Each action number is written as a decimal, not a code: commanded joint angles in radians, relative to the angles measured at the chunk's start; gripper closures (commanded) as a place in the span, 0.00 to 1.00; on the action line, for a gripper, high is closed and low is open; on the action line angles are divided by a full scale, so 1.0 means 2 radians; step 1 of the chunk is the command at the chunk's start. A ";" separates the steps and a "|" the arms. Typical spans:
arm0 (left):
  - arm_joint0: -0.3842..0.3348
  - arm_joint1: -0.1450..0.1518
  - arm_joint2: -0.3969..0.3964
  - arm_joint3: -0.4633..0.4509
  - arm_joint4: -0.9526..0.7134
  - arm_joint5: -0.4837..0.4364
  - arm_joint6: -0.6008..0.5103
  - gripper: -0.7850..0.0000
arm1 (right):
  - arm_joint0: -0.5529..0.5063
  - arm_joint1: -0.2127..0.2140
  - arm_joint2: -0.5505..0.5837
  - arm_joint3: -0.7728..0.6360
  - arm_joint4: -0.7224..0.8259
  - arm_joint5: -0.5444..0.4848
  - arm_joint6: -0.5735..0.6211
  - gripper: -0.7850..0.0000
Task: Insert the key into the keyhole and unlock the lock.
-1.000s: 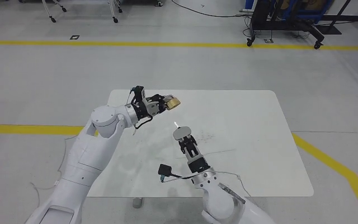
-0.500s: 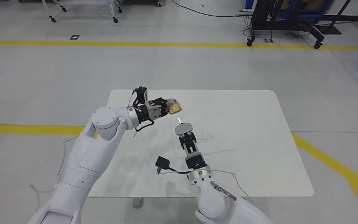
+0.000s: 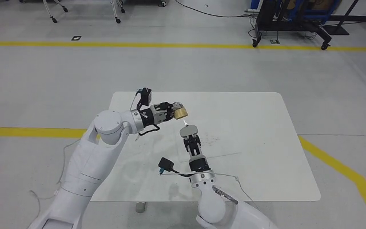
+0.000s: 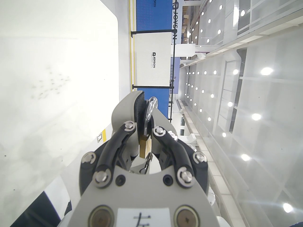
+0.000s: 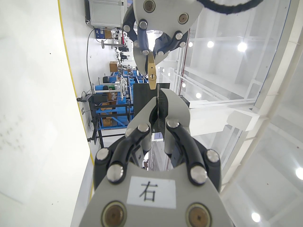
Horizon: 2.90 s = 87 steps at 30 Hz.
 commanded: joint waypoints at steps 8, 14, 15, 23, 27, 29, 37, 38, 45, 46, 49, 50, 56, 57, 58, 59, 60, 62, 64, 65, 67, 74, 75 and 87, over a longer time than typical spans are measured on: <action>0.010 0.002 -0.002 -0.023 0.024 0.006 0.013 1.00 | 0.000 -0.007 0.002 0.005 0.000 -0.008 0.001 1.00; 0.012 0.003 -0.002 -0.027 0.026 0.006 0.011 1.00 | -0.003 -0.012 0.004 0.008 0.000 -0.013 0.002 1.00; 0.012 0.003 -0.002 -0.028 0.027 0.006 0.011 1.00 | -0.003 -0.013 0.004 0.009 0.000 -0.014 0.002 1.00; 0.015 0.004 0.002 -0.039 0.041 0.006 0.008 1.00 | -0.005 -0.019 0.006 0.012 0.000 -0.018 0.004 1.00; 0.015 0.004 0.003 -0.043 0.050 0.006 0.012 1.00 | -0.004 -0.020 0.006 0.013 0.000 -0.020 0.007 1.00; 0.014 0.004 0.003 -0.045 0.054 0.007 0.013 1.00 | -0.004 -0.021 0.005 0.014 0.000 -0.020 0.008 1.00; 0.009 0.004 0.002 -0.036 0.044 0.015 0.005 1.00 | 0.001 -0.020 -0.001 0.013 0.000 -0.023 0.015 1.00; 0.007 0.004 0.002 -0.033 0.046 0.015 0.004 1.00 | 0.002 -0.020 -0.002 0.012 0.000 -0.024 0.015 1.00; 0.003 0.003 0.006 -0.027 0.046 0.014 -0.002 1.00 | 0.008 -0.017 -0.011 0.011 0.000 -0.030 0.022 1.00; 0.003 0.003 0.006 -0.026 0.046 0.012 -0.003 1.00 | 0.008 -0.017 -0.012 0.011 0.000 -0.032 0.022 1.00; 0.003 0.003 0.006 -0.026 0.047 0.009 -0.004 1.00 | 0.008 -0.016 -0.013 0.011 0.000 -0.036 0.026 1.00; 0.003 0.003 0.006 -0.027 0.047 0.008 -0.005 1.00 | 0.008 -0.016 -0.013 0.010 0.000 -0.036 0.026 1.00; 0.006 0.003 0.005 -0.029 0.048 0.002 -0.006 1.00 | 0.007 -0.016 -0.009 0.012 0.000 -0.037 0.026 1.00; 0.006 0.004 0.004 -0.029 0.048 0.001 -0.006 1.00 | 0.007 -0.016 -0.009 0.011 0.000 -0.037 0.026 1.00; 0.007 0.004 0.004 -0.030 0.049 0.000 -0.006 1.00 | 0.007 -0.016 -0.008 0.011 0.000 -0.037 0.025 1.00; 0.007 0.004 0.004 -0.031 0.049 -0.001 -0.007 1.00 | 0.007 -0.016 -0.008 0.011 0.000 -0.037 0.023 1.00; 0.008 0.004 0.004 -0.032 0.050 -0.002 -0.007 1.00 | 0.007 -0.016 -0.008 0.012 0.000 -0.038 0.021 1.00; 0.009 0.004 0.004 -0.033 0.054 -0.005 -0.006 1.00 | 0.006 -0.016 -0.007 0.013 0.000 -0.039 0.019 1.00; 0.010 0.005 0.004 -0.035 0.058 -0.008 -0.005 1.00 | 0.006 -0.017 -0.006 0.012 0.000 -0.039 0.018 1.00; 0.011 0.005 0.004 -0.036 0.061 -0.010 -0.005 1.00 | 0.006 -0.017 -0.006 0.013 0.000 -0.039 0.017 1.00; 0.012 0.005 0.005 -0.039 0.065 -0.015 -0.005 1.00 | 0.006 -0.017 -0.006 0.013 0.000 -0.040 0.016 1.00; 0.016 0.006 0.009 -0.054 0.088 -0.027 -0.007 1.00 | 0.010 -0.017 -0.009 0.015 0.000 -0.042 0.025 1.00; 0.017 0.007 0.010 -0.057 0.093 -0.029 -0.007 1.00 | 0.012 -0.016 -0.010 0.016 0.000 -0.044 0.028 1.00; 0.023 0.008 0.013 -0.064 0.099 -0.035 -0.021 1.00 | 0.029 -0.012 -0.034 0.022 0.000 -0.048 0.058 1.00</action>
